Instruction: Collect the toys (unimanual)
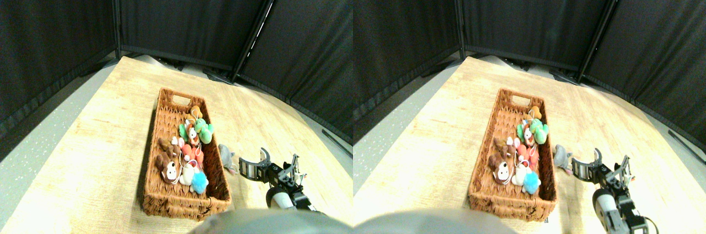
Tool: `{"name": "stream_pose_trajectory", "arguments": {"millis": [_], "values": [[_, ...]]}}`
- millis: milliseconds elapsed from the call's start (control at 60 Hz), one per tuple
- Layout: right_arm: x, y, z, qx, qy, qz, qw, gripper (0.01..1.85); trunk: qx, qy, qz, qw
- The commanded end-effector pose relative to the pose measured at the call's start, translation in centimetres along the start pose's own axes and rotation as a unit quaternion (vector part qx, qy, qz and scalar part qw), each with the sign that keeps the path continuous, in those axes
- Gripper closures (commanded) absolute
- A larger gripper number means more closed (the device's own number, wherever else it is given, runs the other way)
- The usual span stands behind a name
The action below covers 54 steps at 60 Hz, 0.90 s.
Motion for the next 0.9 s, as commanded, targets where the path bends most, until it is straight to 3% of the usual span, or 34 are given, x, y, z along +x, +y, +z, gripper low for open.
{"name": "stream_pose_trajectory", "arguments": {"millis": [17,400,900], "values": [[0.3,0.1,-0.7,0.017,0.016,0.002,1.000,1.06,-0.017,0.0081,0.010,0.9998],[2.2,-1.5,-2.3,0.012,0.018,-0.041,0.999,1.07,-0.024,0.0071,0.014,0.9996],[5.2,-2.3,-2.2,0.005,0.017,-0.075,0.997,1.12,-0.027,0.0085,0.018,0.9994]]}}
